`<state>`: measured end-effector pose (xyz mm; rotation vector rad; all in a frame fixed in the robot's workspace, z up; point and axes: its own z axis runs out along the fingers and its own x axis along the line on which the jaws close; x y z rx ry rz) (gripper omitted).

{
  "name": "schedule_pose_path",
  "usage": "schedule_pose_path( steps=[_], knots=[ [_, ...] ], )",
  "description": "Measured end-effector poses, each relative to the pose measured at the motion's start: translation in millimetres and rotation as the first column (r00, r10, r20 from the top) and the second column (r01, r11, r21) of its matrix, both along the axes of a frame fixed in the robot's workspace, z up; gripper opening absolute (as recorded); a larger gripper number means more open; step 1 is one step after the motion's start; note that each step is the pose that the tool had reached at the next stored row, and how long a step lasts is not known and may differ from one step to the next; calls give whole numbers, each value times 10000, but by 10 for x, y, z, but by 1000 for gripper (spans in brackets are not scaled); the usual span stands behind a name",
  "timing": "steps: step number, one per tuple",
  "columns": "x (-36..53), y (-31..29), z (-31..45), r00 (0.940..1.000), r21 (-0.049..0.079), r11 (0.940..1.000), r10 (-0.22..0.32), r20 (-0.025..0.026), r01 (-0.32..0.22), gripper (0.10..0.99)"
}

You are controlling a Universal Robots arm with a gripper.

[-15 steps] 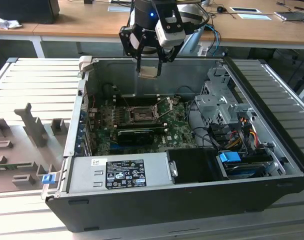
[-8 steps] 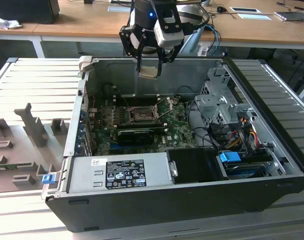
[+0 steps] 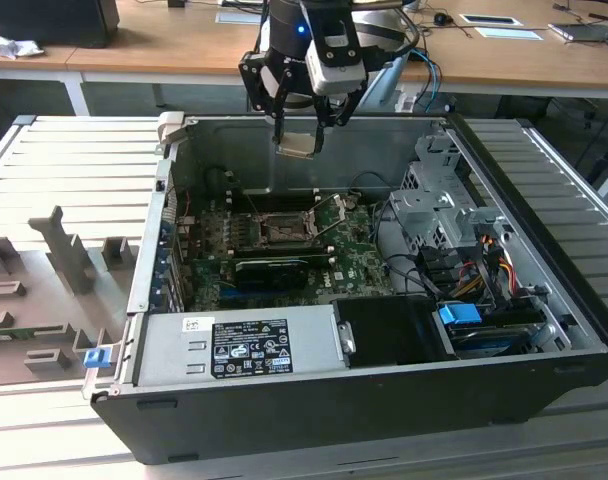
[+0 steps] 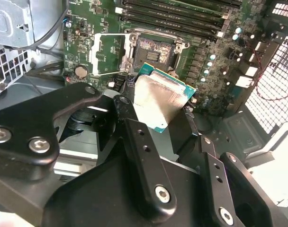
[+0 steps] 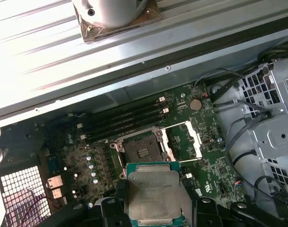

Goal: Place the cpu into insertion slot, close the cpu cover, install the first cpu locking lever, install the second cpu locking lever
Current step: 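Place the cpu into insertion slot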

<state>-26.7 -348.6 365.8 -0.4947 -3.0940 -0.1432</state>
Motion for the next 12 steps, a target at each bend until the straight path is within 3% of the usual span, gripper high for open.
schedule_pose_path(
  steps=[12],
  knots=[
    [0, 0, -2, 9991, 1, 9991, -421, 0, 421, 529]
  ],
)
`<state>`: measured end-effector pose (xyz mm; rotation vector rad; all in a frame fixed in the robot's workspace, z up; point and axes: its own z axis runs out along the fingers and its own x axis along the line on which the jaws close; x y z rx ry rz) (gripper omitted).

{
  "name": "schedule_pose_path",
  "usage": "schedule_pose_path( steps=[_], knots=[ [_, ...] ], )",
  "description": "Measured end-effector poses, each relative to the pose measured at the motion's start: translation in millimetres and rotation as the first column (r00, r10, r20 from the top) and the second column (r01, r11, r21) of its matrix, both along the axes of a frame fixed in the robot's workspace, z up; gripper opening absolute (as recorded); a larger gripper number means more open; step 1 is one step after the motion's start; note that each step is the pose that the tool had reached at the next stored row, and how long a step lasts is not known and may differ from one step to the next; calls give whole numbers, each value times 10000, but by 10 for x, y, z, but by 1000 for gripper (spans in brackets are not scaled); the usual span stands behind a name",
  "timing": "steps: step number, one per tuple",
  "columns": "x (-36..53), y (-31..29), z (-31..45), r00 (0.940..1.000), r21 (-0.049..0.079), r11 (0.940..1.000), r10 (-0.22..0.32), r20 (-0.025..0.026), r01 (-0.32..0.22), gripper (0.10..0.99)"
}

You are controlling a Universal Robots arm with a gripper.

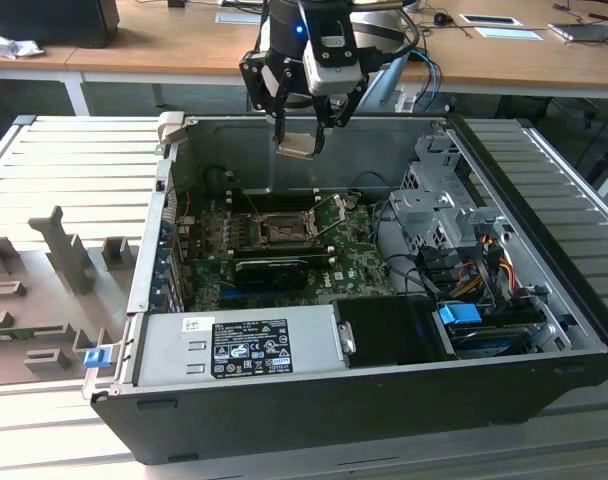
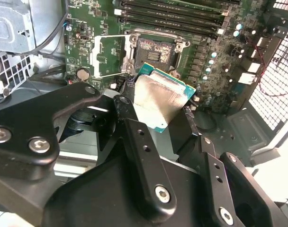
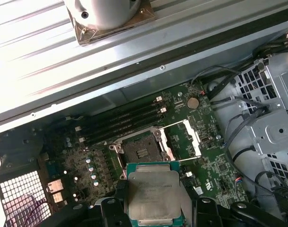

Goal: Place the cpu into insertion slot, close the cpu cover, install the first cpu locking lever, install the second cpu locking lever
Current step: 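Place the cpu into insertion slot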

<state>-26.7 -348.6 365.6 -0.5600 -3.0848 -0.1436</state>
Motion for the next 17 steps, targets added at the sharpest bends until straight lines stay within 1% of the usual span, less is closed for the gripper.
schedule_pose_path(
  steps=[12, 17],
  knots=[
    [0, 1, -8, 9992, -1, 9992, -388, 0, 388, 529],
    [0, 1, -9, 9972, 0, 9972, -752, 0, 752, 529]
  ],
)
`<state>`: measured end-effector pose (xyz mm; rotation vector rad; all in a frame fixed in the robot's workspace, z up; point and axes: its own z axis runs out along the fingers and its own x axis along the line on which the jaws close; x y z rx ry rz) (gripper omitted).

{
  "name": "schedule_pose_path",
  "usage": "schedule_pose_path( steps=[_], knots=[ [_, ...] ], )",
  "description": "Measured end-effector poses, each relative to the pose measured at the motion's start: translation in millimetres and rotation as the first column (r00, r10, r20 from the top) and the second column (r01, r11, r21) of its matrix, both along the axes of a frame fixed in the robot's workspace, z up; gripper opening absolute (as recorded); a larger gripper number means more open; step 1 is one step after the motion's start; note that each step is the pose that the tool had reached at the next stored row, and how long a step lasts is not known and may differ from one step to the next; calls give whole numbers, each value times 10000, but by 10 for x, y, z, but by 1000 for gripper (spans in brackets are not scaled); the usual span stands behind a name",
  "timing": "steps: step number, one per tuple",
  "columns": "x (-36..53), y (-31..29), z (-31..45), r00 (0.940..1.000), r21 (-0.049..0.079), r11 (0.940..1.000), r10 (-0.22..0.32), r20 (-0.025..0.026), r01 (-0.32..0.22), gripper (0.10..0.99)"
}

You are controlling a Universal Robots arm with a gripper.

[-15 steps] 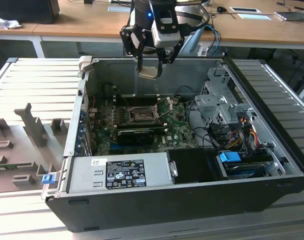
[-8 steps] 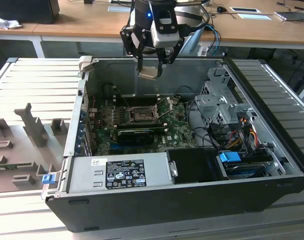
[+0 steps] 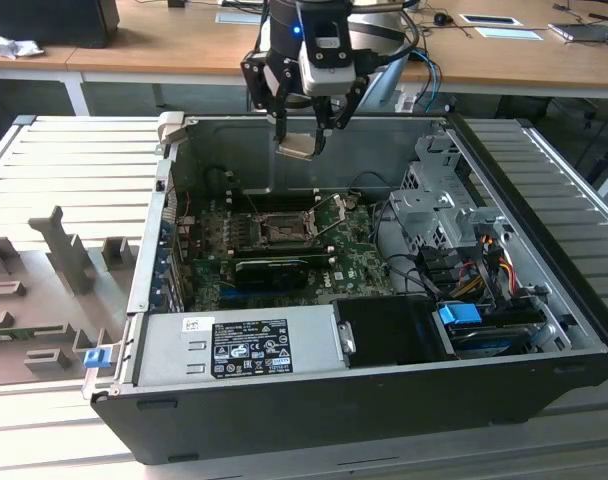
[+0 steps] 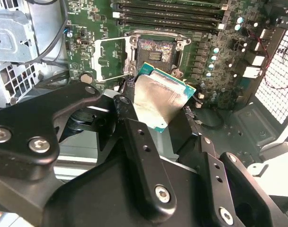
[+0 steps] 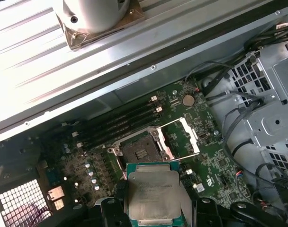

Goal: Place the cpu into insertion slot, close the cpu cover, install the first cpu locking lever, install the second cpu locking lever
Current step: 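Place the cpu into insertion slot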

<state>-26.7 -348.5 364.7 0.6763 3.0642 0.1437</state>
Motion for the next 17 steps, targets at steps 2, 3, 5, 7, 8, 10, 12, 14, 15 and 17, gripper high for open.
schedule_pose_path(
  steps=[2, 3, 5, 7, 8, 10, 12, 14, 15, 17],
  knots=[
    [0, 0, 0, 9999, -1, 9999, -126, 0, 126, 529],
    [0, 0, 0, 9998, 0, 9998, -180, -1, 180, 529],
    [0, 0, -1, 9996, 0, 9996, -289, 0, 289, 529],
    [0, 0, -1, 9993, 0, 9993, -379, 0, 379, 529],
    [0, 0, -2, 9990, 0, 9990, -447, 0, 447, 529],
    [0, 0, -3, 9980, 0, 9980, -627, 0, 627, 529],
    [0, 0, -4, 9973, 0, 9973, -729, 0, 729, 529],
    [0, 0, -6, 9957, 0, 9957, -921, -1, 921, 529],
    [0, 0, -7, 9949, 0, 9949, -1011, -1, 1011, 529],
    [0, 0, -8, 9935, 0, 9935, -1138, -1, 1138, 529]
  ],
)
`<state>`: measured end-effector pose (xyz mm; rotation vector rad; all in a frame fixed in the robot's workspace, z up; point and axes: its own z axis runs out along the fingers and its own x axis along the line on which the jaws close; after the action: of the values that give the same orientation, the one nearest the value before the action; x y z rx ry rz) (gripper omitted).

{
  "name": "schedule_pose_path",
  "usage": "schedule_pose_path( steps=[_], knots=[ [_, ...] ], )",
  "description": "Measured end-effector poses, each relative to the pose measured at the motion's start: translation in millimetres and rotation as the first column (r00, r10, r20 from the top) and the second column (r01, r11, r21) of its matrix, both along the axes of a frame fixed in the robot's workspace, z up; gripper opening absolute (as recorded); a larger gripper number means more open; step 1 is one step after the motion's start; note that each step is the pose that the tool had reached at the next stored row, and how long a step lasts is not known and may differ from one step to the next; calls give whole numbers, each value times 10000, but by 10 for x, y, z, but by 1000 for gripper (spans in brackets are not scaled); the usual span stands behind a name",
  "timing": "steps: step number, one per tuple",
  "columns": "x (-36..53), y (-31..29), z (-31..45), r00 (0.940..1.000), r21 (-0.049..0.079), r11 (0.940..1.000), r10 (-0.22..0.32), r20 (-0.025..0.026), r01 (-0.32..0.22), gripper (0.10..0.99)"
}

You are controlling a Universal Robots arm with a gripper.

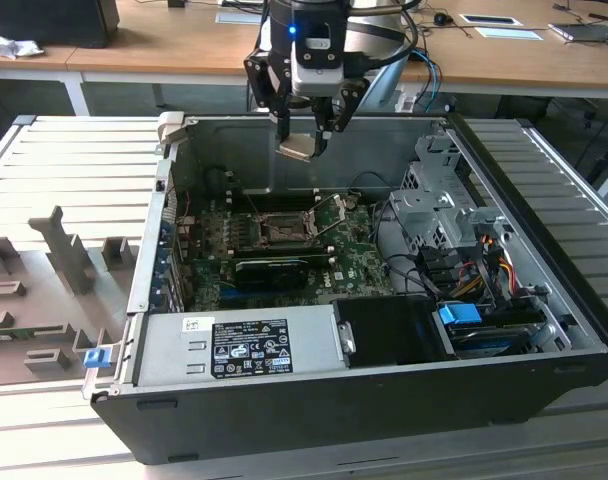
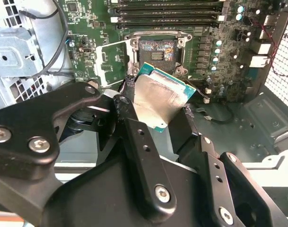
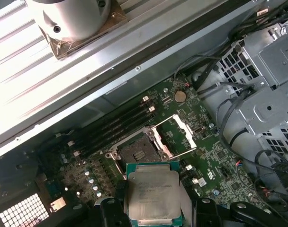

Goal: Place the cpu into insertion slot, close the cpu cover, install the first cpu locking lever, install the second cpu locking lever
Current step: 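Place the cpu into insertion slot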

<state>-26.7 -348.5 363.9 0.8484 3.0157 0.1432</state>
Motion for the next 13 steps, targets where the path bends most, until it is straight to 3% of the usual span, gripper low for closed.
schedule_pose_path(
  steps=[13],
  knots=[
    [0, 1, -18, 9950, 2, 9950, -994, 1, 994, 529]
  ],
)
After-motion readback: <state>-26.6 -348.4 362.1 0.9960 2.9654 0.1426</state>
